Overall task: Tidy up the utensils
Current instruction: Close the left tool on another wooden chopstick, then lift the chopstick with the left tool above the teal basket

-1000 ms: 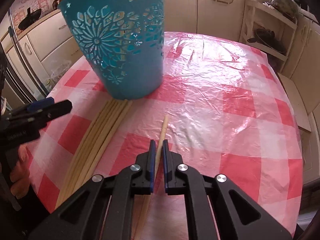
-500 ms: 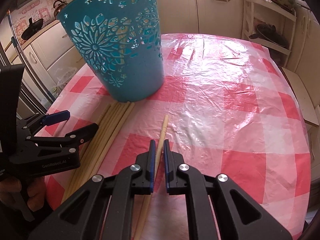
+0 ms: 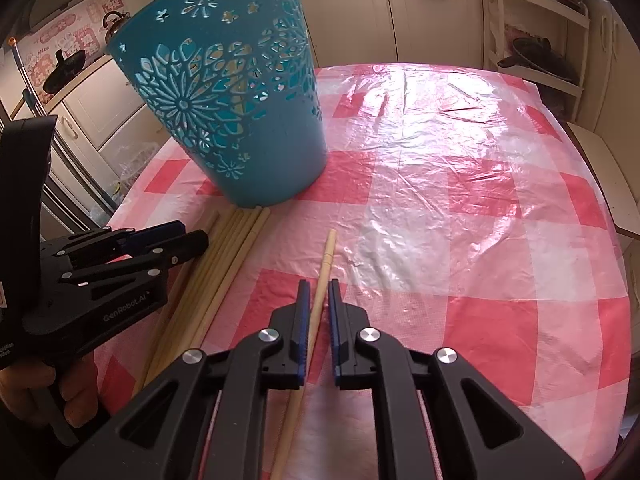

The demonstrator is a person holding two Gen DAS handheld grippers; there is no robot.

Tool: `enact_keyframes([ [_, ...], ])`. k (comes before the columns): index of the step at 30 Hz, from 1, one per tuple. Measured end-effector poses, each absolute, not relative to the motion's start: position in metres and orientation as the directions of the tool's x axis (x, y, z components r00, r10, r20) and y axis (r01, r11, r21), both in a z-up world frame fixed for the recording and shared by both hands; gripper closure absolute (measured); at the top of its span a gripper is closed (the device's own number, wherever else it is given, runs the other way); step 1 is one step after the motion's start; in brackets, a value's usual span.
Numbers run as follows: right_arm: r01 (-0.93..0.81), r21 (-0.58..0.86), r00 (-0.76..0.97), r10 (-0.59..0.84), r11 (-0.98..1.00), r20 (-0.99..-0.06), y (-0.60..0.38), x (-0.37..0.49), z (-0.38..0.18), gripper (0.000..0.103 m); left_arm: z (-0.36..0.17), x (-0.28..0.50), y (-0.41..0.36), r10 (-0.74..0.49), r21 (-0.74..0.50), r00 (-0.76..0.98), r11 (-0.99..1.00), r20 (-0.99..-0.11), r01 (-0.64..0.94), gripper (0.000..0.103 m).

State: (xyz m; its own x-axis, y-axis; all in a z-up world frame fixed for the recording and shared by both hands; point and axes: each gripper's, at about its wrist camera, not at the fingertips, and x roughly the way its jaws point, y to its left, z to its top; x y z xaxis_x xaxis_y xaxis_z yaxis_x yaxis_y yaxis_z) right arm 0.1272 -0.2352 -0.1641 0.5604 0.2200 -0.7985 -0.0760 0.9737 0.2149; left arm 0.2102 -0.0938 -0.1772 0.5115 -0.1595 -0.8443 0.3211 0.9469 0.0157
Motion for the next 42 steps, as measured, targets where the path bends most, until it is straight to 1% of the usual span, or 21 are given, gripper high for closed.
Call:
enact_keyframes([
  [1,-0.077,0.214,0.561,0.22,0.974,-0.798,-0.236,0.127,-0.164,0.093,-0.177,0.209,-0.094,-0.159,0.018,0.513,0.946,-0.843,0.323,0.086],
  [2,-0.077,0.215,0.562,0.22,0.974,-0.797,-0.235,0.128,-0.164,0.093,-0.177,0.208,-0.094,-0.163,0.015,0.514,0.946,-0.842,0.324,0.093],
  [3,-0.078,0.216,0.563,0.222,0.973,-0.796,-0.236,0.127,-0.164,0.093,-0.177,0.207,-0.093,-0.181,-0.003,0.508,0.944,-0.842,0.331,0.098],
  [11,-0.075,0.223,0.571,0.225,0.972,-0.79,-0.238,0.126,-0.164,0.091,-0.172,0.194,-0.086,-0.177,0.002,0.511,0.944,-0.841,0.33,0.098],
  [14,-0.076,0.217,0.572,0.221,0.973,-0.79,-0.238,0.125,-0.164,0.091,-0.161,0.183,-0.083,-0.183,0.003,0.527,0.943,-0.83,0.332,0.098],
  [21,-0.092,0.207,0.574,0.222,0.974,-0.788,-0.233,0.125,-0.163,0.085,-0.126,0.164,-0.073,-0.221,-0.01,0.565,0.936,-0.795,0.352,0.098],
  [27,-0.091,0.22,0.574,0.231,0.971,-0.785,-0.233,0.126,-0.163,0.085,-0.079,0.146,-0.056,-0.299,-0.085,0.588,0.928,-0.752,0.363,0.098],
  [30,-0.09,0.226,0.574,0.236,0.97,-0.784,-0.234,0.126,-0.163,0.085,-0.045,0.139,-0.046,-0.344,-0.126,0.616,0.921,-0.709,0.369,0.098],
  [34,-0.091,0.234,0.574,0.243,0.968,-0.782,-0.237,0.126,-0.163,0.085,0.007,0.137,-0.036,-0.39,-0.158,0.677,0.912,-0.624,0.379,0.098],
  [38,-0.091,0.237,0.574,0.245,0.967,-0.781,-0.237,0.126,-0.163,0.085,0.056,0.144,-0.038,-0.403,-0.156,0.762,0.912,-0.507,0.379,0.098],
  [42,-0.091,0.251,0.573,0.257,0.964,-0.778,-0.24,0.126,-0.163,0.085,0.082,0.167,-0.052,-0.405,-0.172,0.821,0.914,-0.403,0.366,0.098],
])
